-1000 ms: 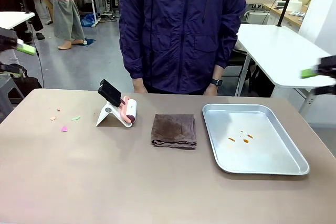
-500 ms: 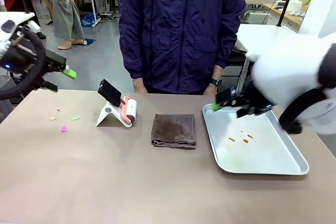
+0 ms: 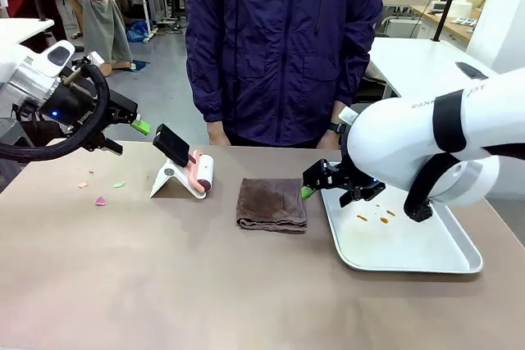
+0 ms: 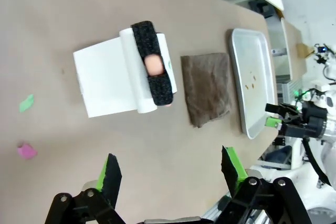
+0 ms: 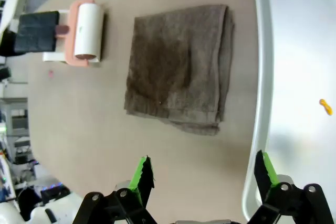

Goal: Clean the surface of the table.
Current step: Hold the Lint Roller with your left hand and the towel with your right hand.

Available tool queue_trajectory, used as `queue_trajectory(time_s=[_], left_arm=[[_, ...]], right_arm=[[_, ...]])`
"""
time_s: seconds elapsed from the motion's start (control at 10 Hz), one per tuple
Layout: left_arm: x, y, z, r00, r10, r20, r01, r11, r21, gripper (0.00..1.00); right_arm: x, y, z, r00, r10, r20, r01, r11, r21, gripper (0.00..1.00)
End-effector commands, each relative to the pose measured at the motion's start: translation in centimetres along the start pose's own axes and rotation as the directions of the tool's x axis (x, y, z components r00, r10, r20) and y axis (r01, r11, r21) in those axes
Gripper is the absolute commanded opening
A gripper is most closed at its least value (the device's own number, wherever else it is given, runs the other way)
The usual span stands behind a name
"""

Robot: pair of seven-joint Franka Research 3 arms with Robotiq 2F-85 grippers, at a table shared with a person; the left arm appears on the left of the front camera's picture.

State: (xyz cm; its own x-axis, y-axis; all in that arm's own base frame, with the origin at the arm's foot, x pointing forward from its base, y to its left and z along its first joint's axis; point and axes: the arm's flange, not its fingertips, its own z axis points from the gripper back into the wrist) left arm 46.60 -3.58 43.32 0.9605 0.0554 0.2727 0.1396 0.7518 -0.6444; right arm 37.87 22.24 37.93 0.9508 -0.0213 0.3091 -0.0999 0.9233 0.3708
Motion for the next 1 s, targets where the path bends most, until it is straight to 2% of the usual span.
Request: queue_trajectory(time_s=[0.0, 0.2, 0.3, 0.4, 0.6, 0.9], left_arm=[[-0.1, -0.2, 0.0, 1.000, -0.017, 0.005, 0.017, 1.000, -0.011, 1.00], [-0.1, -0.2, 0.0, 1.000, -0.017, 0.005, 0.017, 1.000, -0.011, 1.00], [0.0, 0.0, 0.0, 1.000, 0.000, -0.001, 0.000, 1.000, 0.001, 1.00], [1.6, -0.2, -1.1, 0.999, 0.016, -0.040, -0.017, 1.000, -0.016, 1.00], [3.6, 0.5, -2.4, 0.998, 0.059, -0.032, -0.060, 0.998, -0.020, 1.00], [5.8, 0.9, -3.4, 0.994, 0.105, -0.028, -0.107, 0.992, -0.074, 1.00]], right_arm=[[-1.1, 0.3, 0.3, 1.000, 0.007, 0.021, -0.007, 1.000, -0.018, 1.00], [-0.2, 0.1, 0.0, 1.000, 0.011, -0.003, -0.011, 1.000, 0.002, 1.00], [1.2, 0.4, -0.6, 0.999, -0.012, -0.033, 0.010, 0.999, -0.047, 1.00], [3.0, 1.5, -1.4, 0.998, 0.024, -0.056, -0.027, 0.998, -0.063, 1.00], [6.6, 3.7, -3.7, 0.992, 0.042, -0.115, -0.055, 0.992, -0.114, 1.00], [9.6, 6.1, -7.3, 0.984, 0.077, -0.161, -0.098, 0.987, -0.128, 1.00]])
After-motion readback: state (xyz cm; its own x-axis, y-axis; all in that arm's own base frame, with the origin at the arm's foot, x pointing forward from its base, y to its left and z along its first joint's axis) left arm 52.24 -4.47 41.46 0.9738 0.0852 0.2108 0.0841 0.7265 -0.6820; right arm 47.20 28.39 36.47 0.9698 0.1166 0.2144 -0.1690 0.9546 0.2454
